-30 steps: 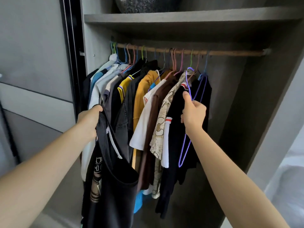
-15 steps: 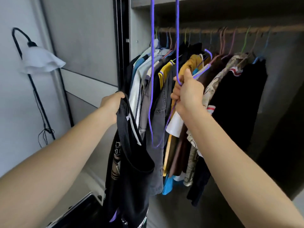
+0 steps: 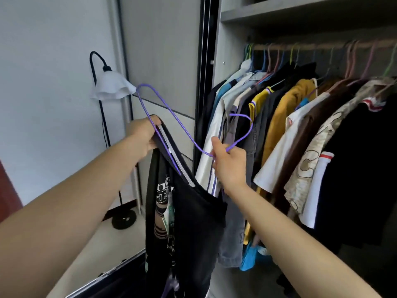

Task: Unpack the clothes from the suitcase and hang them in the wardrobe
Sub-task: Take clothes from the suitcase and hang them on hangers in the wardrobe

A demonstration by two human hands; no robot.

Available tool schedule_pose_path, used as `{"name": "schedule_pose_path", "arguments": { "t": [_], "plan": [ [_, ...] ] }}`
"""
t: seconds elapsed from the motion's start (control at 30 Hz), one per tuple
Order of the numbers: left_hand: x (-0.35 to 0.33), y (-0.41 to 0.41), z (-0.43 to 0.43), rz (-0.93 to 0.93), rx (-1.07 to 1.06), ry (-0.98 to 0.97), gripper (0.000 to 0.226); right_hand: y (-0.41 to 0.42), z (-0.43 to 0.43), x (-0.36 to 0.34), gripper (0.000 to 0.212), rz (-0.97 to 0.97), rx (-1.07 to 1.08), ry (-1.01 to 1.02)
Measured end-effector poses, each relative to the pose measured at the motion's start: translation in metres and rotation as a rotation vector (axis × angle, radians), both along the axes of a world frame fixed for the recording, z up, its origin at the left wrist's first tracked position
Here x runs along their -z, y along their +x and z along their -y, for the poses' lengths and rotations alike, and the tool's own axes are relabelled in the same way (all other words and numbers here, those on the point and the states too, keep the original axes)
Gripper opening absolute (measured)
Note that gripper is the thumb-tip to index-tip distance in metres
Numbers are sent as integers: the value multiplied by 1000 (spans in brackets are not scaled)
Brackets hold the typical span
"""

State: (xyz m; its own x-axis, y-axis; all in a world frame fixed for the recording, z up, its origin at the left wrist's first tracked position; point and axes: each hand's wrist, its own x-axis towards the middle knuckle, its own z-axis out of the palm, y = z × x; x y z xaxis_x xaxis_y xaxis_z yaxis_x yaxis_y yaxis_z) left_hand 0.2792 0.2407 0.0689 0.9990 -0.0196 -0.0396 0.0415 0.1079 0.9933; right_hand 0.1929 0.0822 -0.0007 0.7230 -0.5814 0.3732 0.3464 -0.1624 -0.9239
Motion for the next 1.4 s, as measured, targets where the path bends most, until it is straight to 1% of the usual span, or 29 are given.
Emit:
{"name": "schedule_pose_path", "arguments": {
  "t": [0.07,0.13,0.17,0.27,0.43,0.47,0.5,0.57,0.6,0.63,0.67,0.7,0.73,0.77,0.87,0.9,1.0,1.07,1.1,1.17,1.2,1.23,1.27,1.3,1.33,1.4],
  "plan": [
    [1,7,-23,20,-39,107,12,0,14,3,50,-44,-15,-194],
    [5,11,-45,64,-64,254,9,1,22,-3,43,-100,-79,-331],
    [9,12,-54,79,-68,313,12,1,26,-6,41,-136,-101,-395],
    [19,13,-78,52,-77,419,22,6,30,-15,38,-220,-110,-578],
    [30,12,-99,67,-82,597,19,22,22,-13,39,-406,-207,-952],
    [32,11,-101,71,-67,618,18,24,18,-18,38,-425,-210,-1000],
    [33,9,-101,82,-52,629,17,28,17,-26,36,-421,-200,-1008],
    [32,5,-100,108,-41,630,15,31,13,-43,34,-324,-152,-969],
    [30,3,-100,118,-41,622,14,33,9,-45,33,-289,-153,-989],
    [28,2,-99,128,-40,617,13,34,3,-44,33,-301,-194,-1046],
    [28,0,-99,130,-35,623,13,34,-6,-38,35,-360,-266,-1128],
    [28,-2,-98,130,-24,635,13,35,-13,-33,40,-420,-328,-1201],
    [28,-5,-97,126,-8,648,13,36,-16,-31,44,-441,-359,-1236],
    [28,-8,-95,123,9,654,12,39,-16,-36,46,-433,-349,-1218],
    [28,-14,-92,126,34,590,9,47,-11,-56,53,-238,-275,-1024],
    [26,-16,-92,122,41,554,8,48,-11,-57,54,-237,-296,-1016],
    [21,-22,-92,122,98,467,7,43,-15,-46,55,-319,-434,-1033],
    [21,-23,-92,226,91,419,10,45,-14,-43,55,-321,-453,-977],
    [25,-22,-93,323,52,457,10,46,-13,-43,55,-314,-443,-963],
    [36,-18,-99,529,3,702,15,48,-13,-42,55,-294,-428,-942],
    [45,-16,-102,574,49,849,25,49,-14,-42,55,-288,-425,-932],
    [55,-15,-105,567,135,976,38,50,-16,-42,56,-282,-420,-920],
    [67,-14,-106,555,203,1070,50,51,-18,-44,55,-273,-412,-912],
    [80,-13,-106,569,209,1149,55,53,-20,-45,53,-264,-404,-899],
    [90,-13,-104,613,142,1213,53,54,-22,-47,50,-258,-400,-885],
    [98,-12,-95,697,-96,1246,47,57,-27,-48,45,-254,-403,-861]
  ]
}}
